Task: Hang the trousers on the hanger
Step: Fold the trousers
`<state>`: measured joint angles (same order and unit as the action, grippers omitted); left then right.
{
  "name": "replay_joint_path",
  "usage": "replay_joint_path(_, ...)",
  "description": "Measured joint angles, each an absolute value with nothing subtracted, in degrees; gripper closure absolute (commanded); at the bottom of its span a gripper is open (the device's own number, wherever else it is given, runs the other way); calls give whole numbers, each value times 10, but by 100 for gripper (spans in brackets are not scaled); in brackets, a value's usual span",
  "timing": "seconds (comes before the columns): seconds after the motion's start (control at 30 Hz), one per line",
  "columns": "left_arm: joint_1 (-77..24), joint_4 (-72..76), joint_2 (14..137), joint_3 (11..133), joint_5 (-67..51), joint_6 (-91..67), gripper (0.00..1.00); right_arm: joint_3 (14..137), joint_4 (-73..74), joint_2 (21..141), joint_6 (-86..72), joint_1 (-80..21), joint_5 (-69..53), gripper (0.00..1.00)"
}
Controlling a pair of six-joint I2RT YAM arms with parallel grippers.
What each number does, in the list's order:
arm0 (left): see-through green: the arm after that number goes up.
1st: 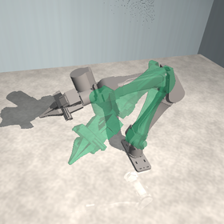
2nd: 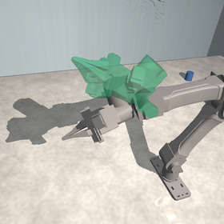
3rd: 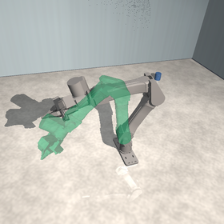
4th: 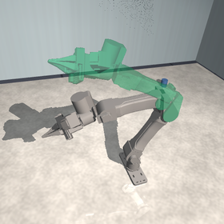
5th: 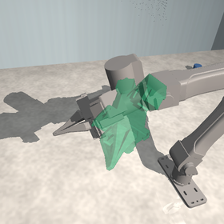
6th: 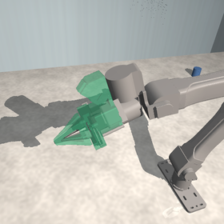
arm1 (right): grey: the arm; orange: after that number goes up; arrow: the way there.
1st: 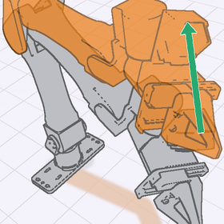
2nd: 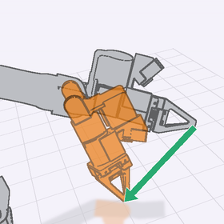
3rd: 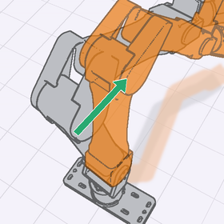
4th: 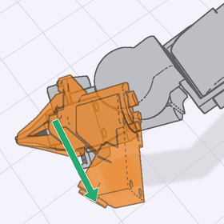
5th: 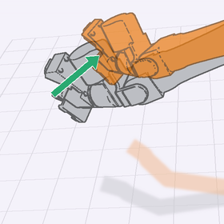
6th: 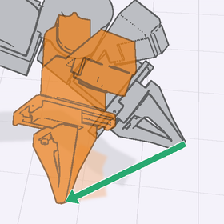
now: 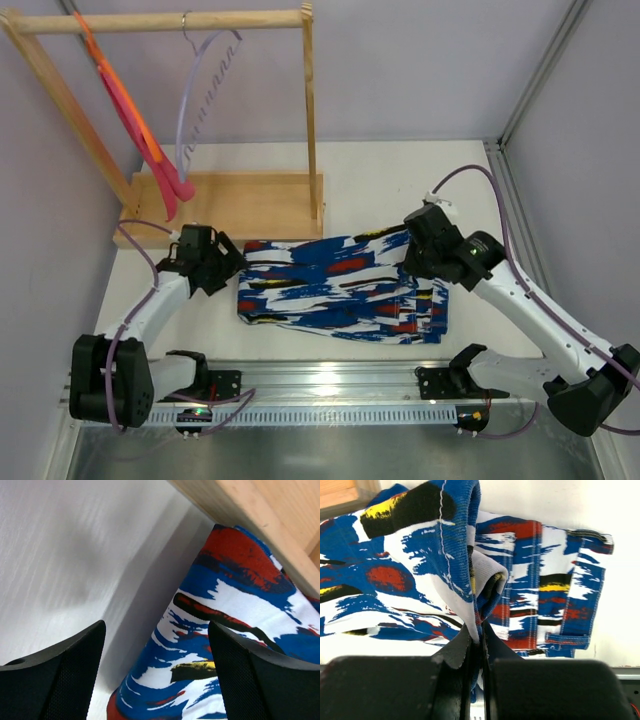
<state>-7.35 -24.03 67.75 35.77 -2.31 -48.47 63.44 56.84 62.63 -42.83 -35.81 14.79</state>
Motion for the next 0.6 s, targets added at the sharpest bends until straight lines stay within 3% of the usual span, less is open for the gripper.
replay_joint_path(0.3, -74, -222, 632, 351, -70, -475, 18, 560, 602, 565, -437, -307, 202, 91)
replay_joint_path(0.43, -74, -204, 645, 339, -99, -476, 18, 504, 598, 531, -442, -267, 216, 48)
replay_joint_path(0.6, -80, -194, 693, 338, -121, -474, 18, 466, 615, 538, -450, -212, 232, 41)
